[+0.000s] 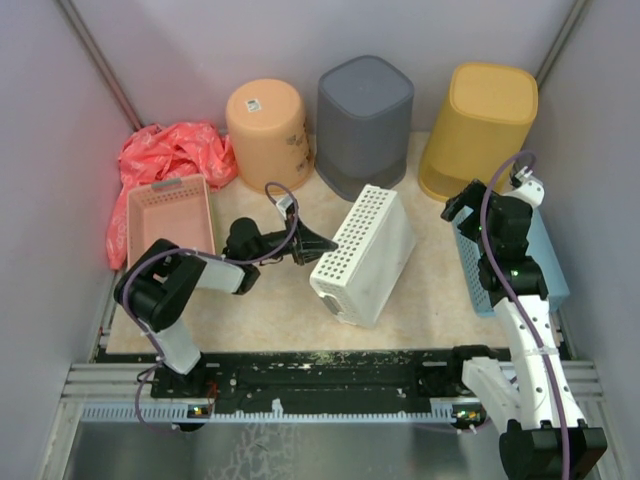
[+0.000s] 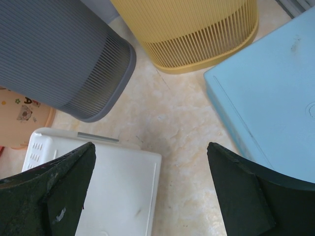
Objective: Turn the large container upside down
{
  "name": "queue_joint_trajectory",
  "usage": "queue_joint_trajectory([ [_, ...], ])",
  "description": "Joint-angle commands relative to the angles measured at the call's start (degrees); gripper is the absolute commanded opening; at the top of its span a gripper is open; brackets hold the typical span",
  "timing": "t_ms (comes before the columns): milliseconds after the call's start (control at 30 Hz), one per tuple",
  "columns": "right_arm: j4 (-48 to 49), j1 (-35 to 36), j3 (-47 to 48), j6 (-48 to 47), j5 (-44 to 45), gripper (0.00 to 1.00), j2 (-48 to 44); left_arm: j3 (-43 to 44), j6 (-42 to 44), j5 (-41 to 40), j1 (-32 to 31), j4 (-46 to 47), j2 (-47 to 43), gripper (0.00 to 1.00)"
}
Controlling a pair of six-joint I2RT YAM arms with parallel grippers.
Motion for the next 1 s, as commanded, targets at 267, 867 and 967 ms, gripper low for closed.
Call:
queue_joint_trajectory([
  [267,1.33,-0.38,0.51,-0.92,-1.16,0.95,-0.83,10.16,41.18,-7.84,2.49,-54.02,-6.27,0.62],
  [867,-3.84,-0.38,-1.26,-3.03,-5.03,0.95,0.71,23.54,61.50,-25.17,-3.99,-84.77,-6.86,0.89],
  [967,-4.56,-0.38,-2.01,-2.80,-4.95,0.95,-0.48,24.31,57.98,-15.86,-7.47,-76.22,-3.46,0.89],
])
